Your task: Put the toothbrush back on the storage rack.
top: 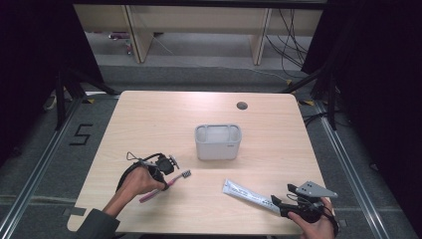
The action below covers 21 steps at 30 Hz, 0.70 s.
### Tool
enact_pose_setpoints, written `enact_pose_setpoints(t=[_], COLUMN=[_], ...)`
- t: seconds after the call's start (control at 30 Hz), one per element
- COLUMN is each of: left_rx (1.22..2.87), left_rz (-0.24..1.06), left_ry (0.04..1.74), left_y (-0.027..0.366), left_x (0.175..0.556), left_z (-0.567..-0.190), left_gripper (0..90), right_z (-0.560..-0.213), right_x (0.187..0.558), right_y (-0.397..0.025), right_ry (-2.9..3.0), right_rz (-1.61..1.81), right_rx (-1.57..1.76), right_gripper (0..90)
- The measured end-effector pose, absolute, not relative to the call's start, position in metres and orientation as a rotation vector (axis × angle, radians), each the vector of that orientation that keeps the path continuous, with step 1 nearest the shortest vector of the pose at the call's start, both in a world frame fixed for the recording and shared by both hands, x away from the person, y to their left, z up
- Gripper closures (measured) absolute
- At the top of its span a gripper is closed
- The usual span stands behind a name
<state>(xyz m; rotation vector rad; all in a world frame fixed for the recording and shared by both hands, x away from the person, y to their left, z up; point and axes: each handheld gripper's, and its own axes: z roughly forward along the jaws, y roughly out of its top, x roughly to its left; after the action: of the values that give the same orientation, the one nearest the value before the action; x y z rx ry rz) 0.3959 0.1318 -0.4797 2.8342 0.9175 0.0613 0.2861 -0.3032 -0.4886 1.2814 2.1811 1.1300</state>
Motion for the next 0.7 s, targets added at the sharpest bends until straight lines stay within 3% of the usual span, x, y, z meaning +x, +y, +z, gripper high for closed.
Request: enact_pose_setpoints(t=[0.23,0.7], left_rx=[2.826,2.615], left_rz=[0.063,0.085], left_ry=[0.886,0.859], left_y=[0.133,0.15], left_x=[0.397,0.392], left_z=[-0.474,-0.447], left_gripper=[82.2,82.2], right_z=[-0.489,-0.49], right_x=[0.285,0.288], right_y=[-0.302,-0.305], right_ry=[2.184,2.178], right_rz=[1.133,1.12], right_rx=[1.301,1.253], right_gripper=[25.2,25.2])
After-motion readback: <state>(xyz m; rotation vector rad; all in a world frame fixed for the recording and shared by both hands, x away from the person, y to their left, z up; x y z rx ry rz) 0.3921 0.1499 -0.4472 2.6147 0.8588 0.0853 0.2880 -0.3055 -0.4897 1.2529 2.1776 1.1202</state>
